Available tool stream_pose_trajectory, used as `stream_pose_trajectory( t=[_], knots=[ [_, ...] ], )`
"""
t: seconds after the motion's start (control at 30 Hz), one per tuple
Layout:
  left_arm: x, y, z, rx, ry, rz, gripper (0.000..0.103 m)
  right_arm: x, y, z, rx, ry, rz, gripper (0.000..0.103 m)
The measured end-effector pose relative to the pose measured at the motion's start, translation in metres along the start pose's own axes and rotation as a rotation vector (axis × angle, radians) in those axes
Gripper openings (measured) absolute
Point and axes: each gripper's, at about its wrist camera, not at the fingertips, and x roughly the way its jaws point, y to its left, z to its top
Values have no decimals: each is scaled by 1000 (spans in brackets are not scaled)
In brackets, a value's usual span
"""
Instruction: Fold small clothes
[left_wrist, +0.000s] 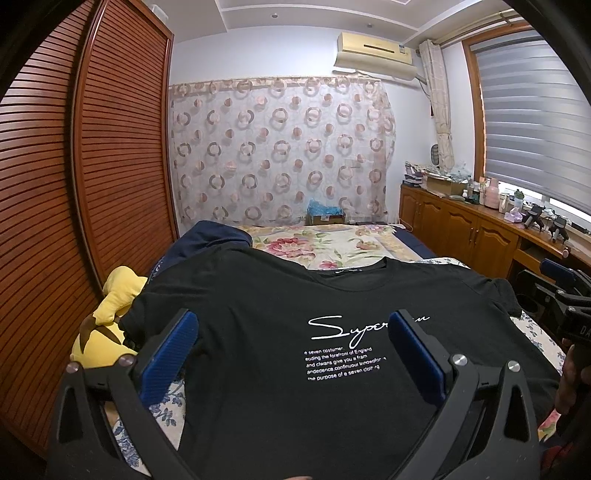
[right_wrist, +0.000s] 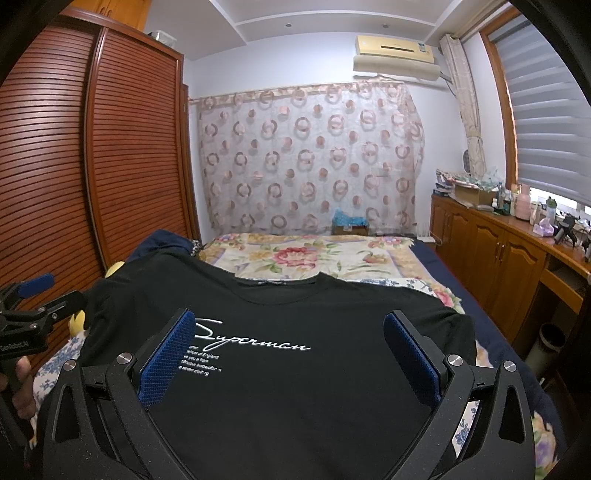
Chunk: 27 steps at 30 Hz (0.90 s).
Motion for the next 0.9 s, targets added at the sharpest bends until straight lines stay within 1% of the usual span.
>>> stream_pose_trajectory(
  t=[0.9],
  knots=[
    [-1, 0, 1, 3, -3, 3, 103, -1, 1, 2, 2, -3, 0, 103]
  ],
)
